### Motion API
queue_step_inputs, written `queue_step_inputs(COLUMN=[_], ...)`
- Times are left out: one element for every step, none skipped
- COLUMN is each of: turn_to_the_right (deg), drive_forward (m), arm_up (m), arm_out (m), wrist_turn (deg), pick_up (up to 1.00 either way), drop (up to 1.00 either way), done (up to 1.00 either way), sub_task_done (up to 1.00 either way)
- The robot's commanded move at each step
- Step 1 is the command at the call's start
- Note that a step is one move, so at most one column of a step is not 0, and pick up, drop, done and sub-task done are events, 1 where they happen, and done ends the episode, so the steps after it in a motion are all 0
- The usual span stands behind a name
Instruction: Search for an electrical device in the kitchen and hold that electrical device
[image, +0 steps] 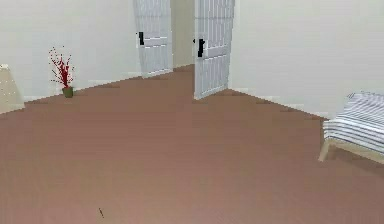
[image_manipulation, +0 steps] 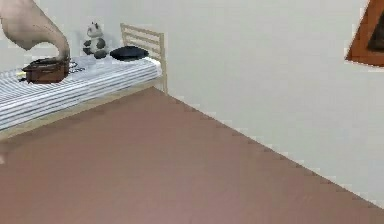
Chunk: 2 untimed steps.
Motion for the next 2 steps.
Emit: queue_step_inputs(turn_to_the_right=[15.0, 0.0], drive_forward=[0.0, 0.05], arm_up=[0.0, 0.0], arm_out=[0.0, 0.0], wrist_turn=[0.0, 0.0], pick_up=[0.0, 0.0], drop=[0.0, 0.0], done=[0.0, 0.0], sub_task_done=[0.0, 0.0])
